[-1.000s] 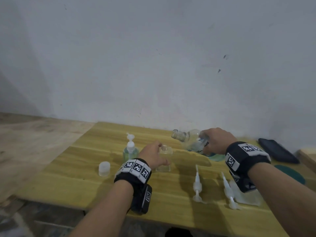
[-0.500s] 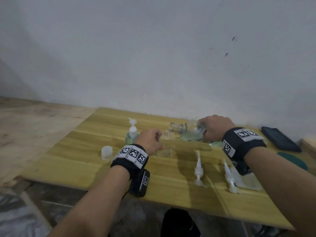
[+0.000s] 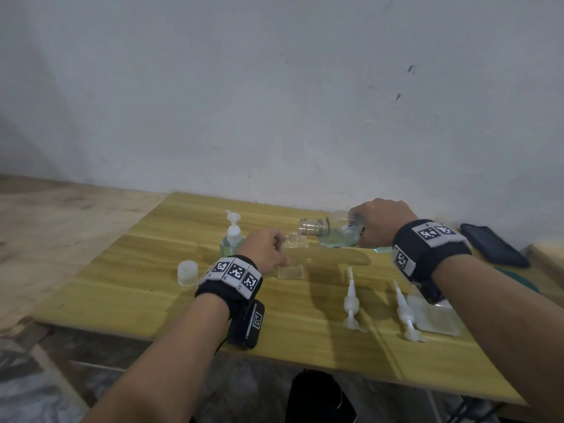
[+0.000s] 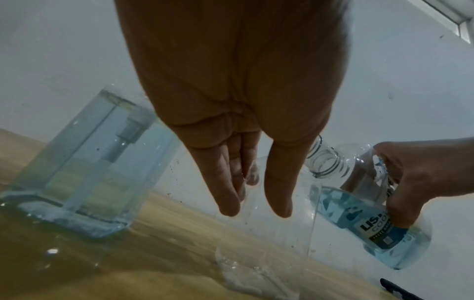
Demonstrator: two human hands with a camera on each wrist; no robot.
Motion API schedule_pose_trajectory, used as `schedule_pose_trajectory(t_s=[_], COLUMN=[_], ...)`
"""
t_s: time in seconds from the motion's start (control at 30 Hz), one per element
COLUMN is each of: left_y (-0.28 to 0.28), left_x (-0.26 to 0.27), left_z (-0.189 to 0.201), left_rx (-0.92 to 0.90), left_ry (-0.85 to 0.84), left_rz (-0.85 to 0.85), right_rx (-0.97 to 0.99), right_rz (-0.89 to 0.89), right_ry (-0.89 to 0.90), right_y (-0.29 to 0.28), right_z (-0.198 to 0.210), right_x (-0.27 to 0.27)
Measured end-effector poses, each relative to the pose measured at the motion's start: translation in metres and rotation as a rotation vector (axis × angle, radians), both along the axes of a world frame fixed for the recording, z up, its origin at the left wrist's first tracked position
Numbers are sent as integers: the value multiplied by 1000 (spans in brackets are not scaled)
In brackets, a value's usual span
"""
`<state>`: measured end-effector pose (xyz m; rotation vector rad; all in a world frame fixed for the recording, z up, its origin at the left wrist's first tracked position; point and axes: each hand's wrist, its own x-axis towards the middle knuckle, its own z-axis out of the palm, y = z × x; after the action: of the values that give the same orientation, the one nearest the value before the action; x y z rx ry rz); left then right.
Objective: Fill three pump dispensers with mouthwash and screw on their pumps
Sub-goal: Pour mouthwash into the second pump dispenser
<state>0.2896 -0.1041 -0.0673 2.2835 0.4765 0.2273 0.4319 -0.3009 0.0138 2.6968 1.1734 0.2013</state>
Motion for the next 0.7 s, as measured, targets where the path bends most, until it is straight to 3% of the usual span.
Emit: schedule_pose_trajectory(t_s=[0.7], left_y=[0], left_x=[-1], left_z=[0], left_rx=[-15], left_ry=[-9], left_rz=[-2], right_rx=[-56], right_rz=[38], right_ry=[-95], right_y=[2], right_z=[11], right_x=[-3])
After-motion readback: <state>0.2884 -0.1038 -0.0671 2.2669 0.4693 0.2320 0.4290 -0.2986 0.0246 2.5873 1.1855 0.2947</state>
